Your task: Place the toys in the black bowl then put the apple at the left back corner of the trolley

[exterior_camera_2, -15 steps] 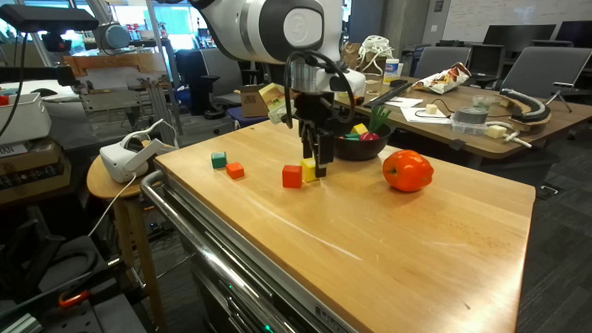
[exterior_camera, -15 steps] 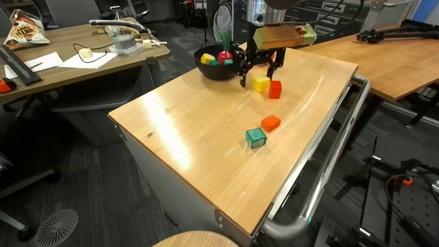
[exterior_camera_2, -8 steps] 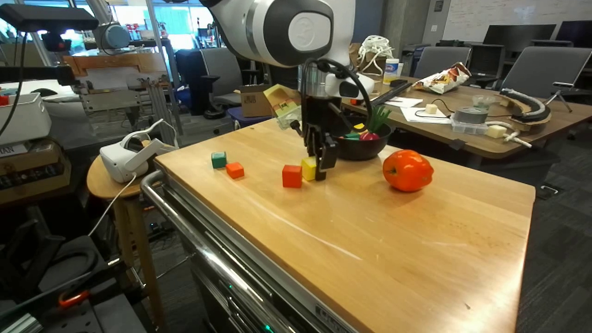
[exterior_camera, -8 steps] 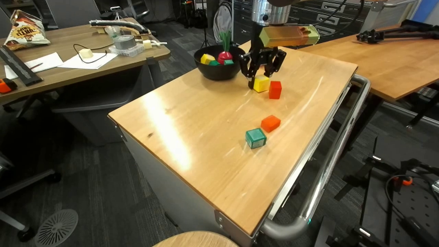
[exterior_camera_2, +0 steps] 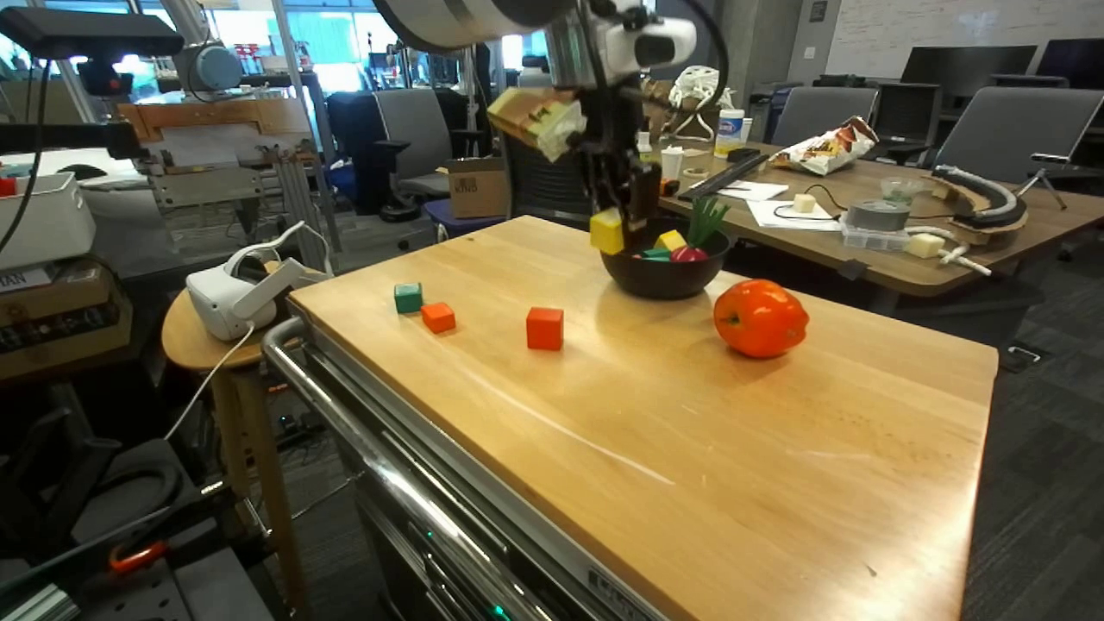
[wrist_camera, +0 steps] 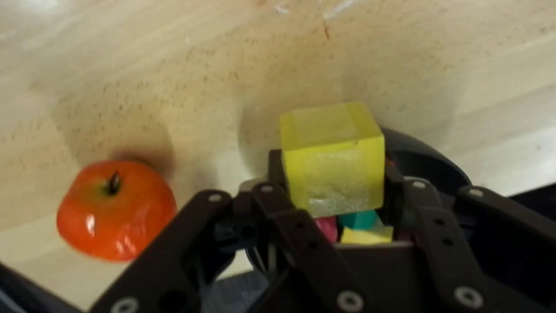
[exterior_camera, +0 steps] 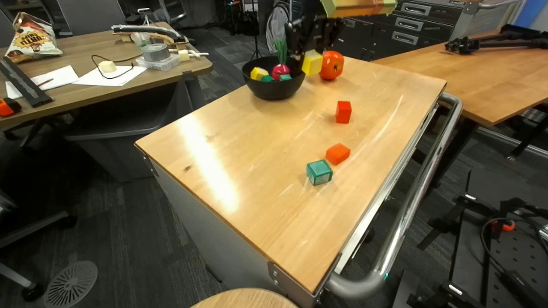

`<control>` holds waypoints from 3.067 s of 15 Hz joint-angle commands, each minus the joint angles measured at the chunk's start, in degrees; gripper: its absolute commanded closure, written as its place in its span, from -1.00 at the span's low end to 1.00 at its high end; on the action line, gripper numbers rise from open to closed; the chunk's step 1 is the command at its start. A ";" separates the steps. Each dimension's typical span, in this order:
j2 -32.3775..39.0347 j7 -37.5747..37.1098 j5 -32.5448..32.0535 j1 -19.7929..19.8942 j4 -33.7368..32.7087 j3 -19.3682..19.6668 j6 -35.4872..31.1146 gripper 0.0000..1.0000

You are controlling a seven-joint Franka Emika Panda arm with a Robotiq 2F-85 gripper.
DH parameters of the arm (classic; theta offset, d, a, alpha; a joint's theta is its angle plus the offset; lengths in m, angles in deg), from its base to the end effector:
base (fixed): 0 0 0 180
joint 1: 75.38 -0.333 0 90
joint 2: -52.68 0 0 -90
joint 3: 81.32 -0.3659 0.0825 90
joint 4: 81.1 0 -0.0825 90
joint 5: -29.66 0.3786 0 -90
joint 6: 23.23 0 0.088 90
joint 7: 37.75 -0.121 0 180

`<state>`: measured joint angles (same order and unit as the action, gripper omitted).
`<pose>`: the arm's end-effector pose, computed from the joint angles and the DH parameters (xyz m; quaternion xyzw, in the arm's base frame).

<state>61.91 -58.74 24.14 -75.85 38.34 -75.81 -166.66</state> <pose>0.6010 -0.0511 0.4146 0.9729 -0.1877 0.1329 0.0228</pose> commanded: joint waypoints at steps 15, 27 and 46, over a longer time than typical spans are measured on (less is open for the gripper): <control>13.00 2.34 -7.32 -4.82 -11.21 -0.79 -11.19 -0.73; -9.75 19.53 8.55 0.13 11.51 -2.61 9.89 -1.00; -1.49 5.28 9.42 2.53 9.57 -1.33 9.66 -0.46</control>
<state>55.35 -52.47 32.71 -74.36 52.99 -77.21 -156.49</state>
